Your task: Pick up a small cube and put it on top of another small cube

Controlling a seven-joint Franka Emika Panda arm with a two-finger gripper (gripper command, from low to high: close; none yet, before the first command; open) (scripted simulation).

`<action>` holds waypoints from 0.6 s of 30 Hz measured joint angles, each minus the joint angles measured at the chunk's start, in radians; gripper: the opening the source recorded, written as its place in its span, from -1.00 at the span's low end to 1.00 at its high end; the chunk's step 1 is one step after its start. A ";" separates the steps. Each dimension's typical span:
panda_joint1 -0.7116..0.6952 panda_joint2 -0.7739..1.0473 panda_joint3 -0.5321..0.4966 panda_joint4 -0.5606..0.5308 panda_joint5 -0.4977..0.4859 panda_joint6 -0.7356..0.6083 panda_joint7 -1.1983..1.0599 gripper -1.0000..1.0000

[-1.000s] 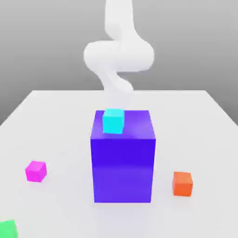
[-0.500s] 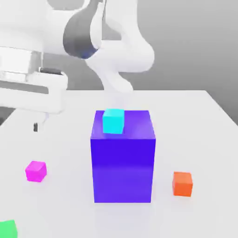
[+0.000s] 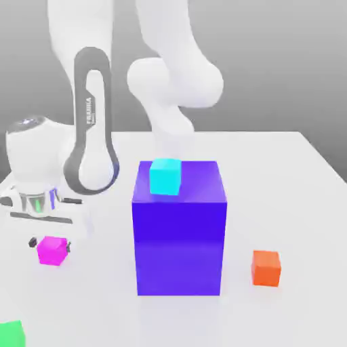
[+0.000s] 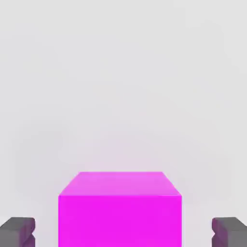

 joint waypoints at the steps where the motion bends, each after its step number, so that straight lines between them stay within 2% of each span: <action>1: 0.000 0.000 0.000 0.000 0.000 0.000 0.000 -1.00; 4: -0.018 0.012 0.019 0.003 0.004 0.008 -0.003 -1.00; 6: 0.012 -0.022 -0.019 -0.007 -0.032 -0.017 0.025 -1.00; 9: 0.083 -0.120 -0.119 -0.033 -0.158 -0.089 0.122 -1.00; 12: 0.111 -0.213 -0.174 -0.042 -0.292 -0.167 0.234 -1.00; 18: 0.162 -0.146 -0.153 0.148 -0.277 -0.297 0.428 -1.00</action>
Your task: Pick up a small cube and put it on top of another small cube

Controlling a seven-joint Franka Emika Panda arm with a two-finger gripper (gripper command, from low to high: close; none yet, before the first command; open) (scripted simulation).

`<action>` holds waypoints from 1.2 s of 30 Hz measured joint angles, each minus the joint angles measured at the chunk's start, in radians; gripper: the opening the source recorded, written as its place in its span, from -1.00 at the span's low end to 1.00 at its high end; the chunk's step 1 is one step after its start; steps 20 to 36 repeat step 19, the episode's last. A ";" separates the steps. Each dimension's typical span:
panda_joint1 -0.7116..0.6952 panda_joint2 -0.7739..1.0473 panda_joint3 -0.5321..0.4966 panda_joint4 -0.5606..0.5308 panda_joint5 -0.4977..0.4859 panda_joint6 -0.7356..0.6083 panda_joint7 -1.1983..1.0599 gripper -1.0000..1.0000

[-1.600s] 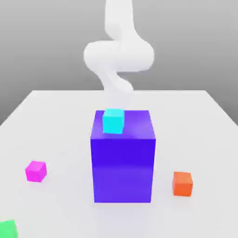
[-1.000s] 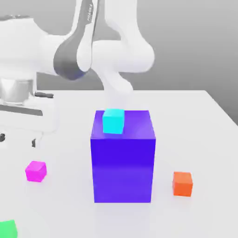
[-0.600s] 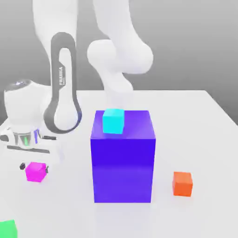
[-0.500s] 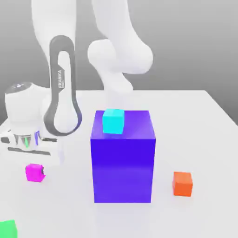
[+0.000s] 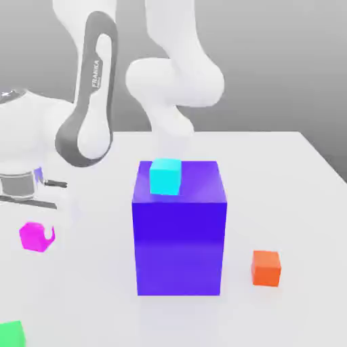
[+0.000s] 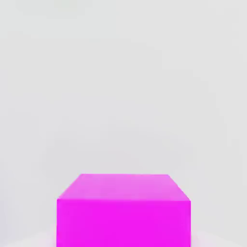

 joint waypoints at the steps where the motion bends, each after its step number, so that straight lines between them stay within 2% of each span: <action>1: 0.008 0.016 0.006 0.036 0.005 -0.021 0.035 -1.00; 12: 0.141 0.193 0.034 0.428 0.030 -0.238 0.430 -1.00; 15: 0.135 0.287 0.058 0.461 0.066 -0.180 0.434 -1.00; 16: 0.129 0.318 0.068 0.466 0.079 -0.154 0.427 1.00; 36: 0.129 0.318 0.068 0.466 0.079 -0.154 0.427 1.00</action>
